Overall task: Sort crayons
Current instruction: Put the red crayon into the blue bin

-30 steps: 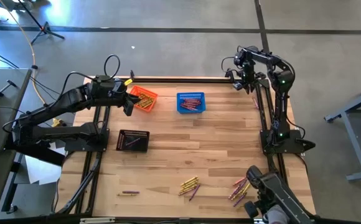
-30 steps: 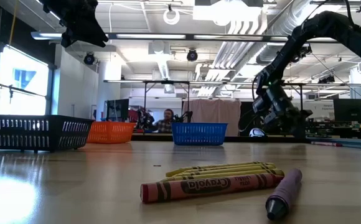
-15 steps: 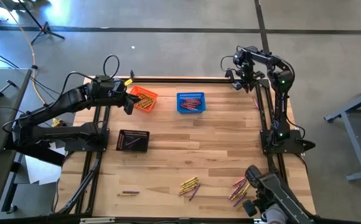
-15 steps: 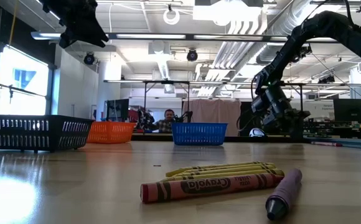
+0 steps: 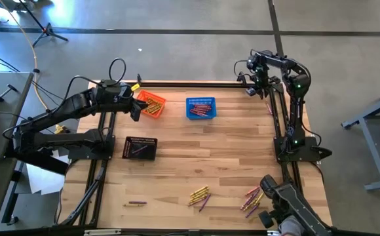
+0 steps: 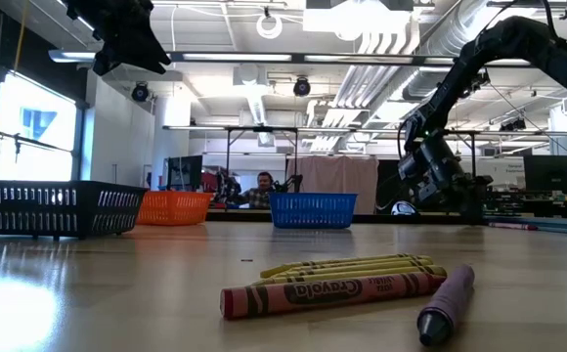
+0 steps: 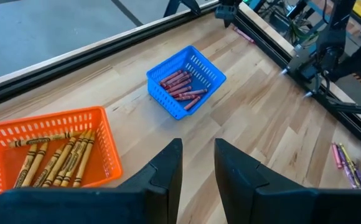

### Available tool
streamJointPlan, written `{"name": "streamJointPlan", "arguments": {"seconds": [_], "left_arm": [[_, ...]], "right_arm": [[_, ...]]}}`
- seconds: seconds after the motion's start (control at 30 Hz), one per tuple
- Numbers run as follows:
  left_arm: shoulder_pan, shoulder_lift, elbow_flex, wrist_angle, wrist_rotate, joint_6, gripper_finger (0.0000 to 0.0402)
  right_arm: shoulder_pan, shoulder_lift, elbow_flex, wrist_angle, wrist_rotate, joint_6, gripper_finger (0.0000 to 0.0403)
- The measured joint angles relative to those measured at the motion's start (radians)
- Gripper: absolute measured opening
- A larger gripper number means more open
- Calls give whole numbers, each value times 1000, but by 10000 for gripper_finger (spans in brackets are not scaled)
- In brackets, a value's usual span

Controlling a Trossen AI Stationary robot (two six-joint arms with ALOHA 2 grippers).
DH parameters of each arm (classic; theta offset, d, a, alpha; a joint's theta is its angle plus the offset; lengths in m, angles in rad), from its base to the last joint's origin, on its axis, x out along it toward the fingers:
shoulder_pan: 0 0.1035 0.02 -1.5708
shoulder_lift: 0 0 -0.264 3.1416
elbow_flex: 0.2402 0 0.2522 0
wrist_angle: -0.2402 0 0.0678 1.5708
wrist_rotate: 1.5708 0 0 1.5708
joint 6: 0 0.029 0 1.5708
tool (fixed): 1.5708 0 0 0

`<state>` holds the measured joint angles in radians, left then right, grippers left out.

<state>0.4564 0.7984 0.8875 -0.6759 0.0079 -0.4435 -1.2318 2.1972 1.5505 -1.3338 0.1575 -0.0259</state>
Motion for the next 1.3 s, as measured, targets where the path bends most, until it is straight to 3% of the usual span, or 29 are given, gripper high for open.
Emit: {"name": "streamJointPlan", "arguments": {"seconds": [0.17,0.77,1.07,1.3], "left_arm": [[0,0,0,0,6,-1,81],[0,0,0,0,7,-53,81],[0,0,0,0,5,-52,81],[0,0,0,0,2,-50,81]], "right_arm": [[5,0,-20,4,69,-20,83],[2,6,-22,-44,77,-143,83],[3,-4,-22,-25,24,-160,83],[4,-112,-20,-9,-146,-183,83]]}}
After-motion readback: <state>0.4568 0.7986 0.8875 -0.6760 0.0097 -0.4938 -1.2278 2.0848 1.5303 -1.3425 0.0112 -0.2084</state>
